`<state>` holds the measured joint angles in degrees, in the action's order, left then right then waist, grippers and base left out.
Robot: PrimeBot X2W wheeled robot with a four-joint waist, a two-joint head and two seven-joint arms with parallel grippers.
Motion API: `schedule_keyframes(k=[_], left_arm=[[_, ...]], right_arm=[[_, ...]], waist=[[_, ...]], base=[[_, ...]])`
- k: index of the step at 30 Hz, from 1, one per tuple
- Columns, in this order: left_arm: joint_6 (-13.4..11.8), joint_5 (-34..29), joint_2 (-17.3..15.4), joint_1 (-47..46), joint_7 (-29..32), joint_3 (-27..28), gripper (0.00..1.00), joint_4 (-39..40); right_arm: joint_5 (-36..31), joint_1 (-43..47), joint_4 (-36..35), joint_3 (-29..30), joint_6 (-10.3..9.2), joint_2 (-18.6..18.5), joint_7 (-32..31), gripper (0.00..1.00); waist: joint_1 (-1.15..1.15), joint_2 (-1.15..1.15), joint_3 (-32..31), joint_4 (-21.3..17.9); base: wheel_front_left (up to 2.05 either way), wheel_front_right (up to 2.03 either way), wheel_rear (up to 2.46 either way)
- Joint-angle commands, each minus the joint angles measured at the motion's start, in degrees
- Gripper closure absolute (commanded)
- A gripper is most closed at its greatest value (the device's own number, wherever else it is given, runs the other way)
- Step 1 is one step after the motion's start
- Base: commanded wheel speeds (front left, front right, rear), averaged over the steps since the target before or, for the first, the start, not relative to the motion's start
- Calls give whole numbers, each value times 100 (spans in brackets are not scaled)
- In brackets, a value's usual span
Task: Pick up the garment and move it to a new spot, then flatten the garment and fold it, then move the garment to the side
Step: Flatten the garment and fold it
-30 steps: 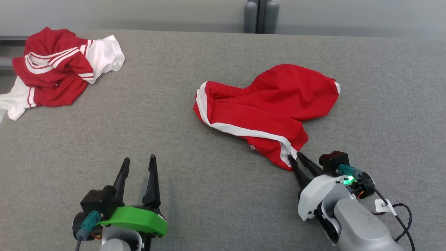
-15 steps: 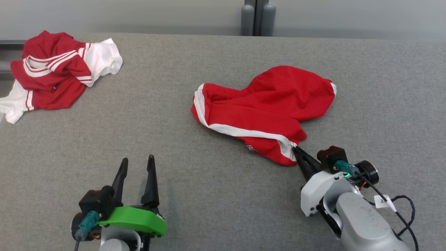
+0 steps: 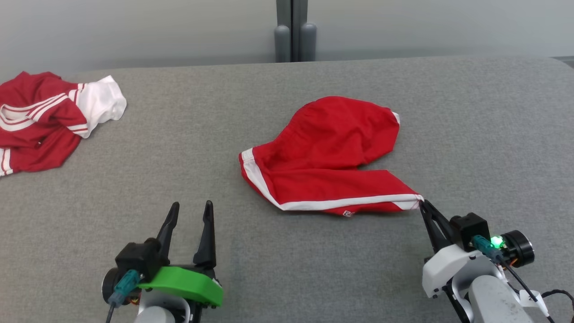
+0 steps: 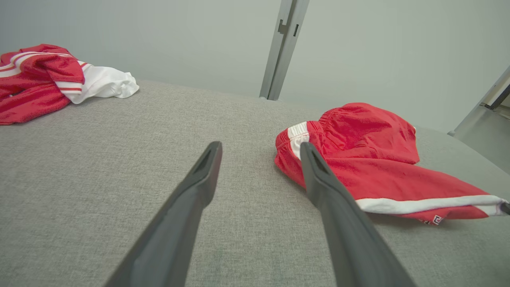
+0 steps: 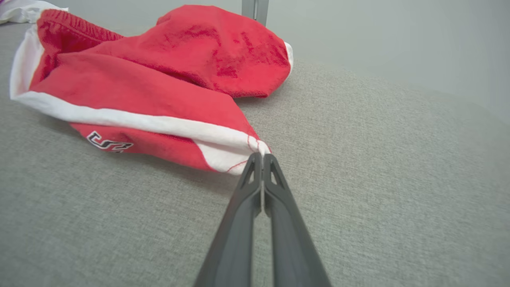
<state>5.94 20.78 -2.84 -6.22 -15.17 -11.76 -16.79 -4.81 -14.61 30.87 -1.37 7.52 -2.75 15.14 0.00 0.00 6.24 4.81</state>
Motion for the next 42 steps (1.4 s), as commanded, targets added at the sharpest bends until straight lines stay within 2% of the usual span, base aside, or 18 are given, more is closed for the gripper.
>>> schedule_keyframes(k=[1, 5, 10, 14, 22, 28, 29, 30, 32, 33, 37, 42], left_arm=[[44, -73, -9, -170, 3, -64, 0, -24], [129, -172, -16, -460, 4, -472, 0, -247], [154, -16, -309, -1176, 34, -1525, 0, -745], [156, 245, -557, -1857, 174, -2208, 0, -1124], [157, 735, -930, -3008, 830, -3038, 0, -2004], [157, 1211, -1211, -3451, 1223, -3720, 1, -2213], [156, 1291, -1256, -3489, 1240, -3802, 23, -2195], [157, 1374, -1299, -3516, 1265, -3928, 53, -2159], [157, 1518, -1384, -3556, 1334, -4168, 75, -2083], [157, 1589, -1432, -3589, 1335, -4249, 99, -2054], [157, 1779, -1574, -3671, 1217, -4555, 100, -1927], [157, 2024, -1667, -3691, 810, -4499, 100, -1863]], right_arm=[[-102, 81, -60, 109, -6, -33, 3, 100], [-336, 75, -128, 393, -6, -168, 2, 100], [-477, -122, -41, 472, -6, -359, 2, 100], [-540, -329, 87, 295, -6, -452, 3, 100], [-422, -687, 251, -188, -6, -491, 3, 100], [-321, -763, 280, -389, -6, -487, 3, 100], [-303, -764, 272, -395, -6, -487, 2, 100], [-292, -763, 263, -402, -6, -489, 3, 100], [-273, -759, 248, -400, -6, -496, 3, 100], [-260, -755, 239, -396, -6, -498, 2, 100], [-231, -754, 149, -367, -6, -503, 2, 100], [-130, -748, -96, -298, -6, -493, 3, 100]], waist=[[0, 0, -71, -194], [0, 0, -29, -349], [0, 0, 128, -537], [0, 0, 317, -672], [0, 0, 635, -908], [0, 0, 732, -992], [0, 0, 738, -994], [0, 0, 743, -994], [0, 0, 747, -989], [0, 0, 746, -986], [0, 0, 723, -965], [0, 0, 605, -928]], base=[[0, 0, 0], [0, 0, 0], [0, 0, 0], [0, 0, 0], [0, 0, 0], [0, 0, 0], [0, 0, 0], [0, 0, 0], [0, 0, 0], [0, 0, 0], [0, 0, 0], [0, 0, 0]])
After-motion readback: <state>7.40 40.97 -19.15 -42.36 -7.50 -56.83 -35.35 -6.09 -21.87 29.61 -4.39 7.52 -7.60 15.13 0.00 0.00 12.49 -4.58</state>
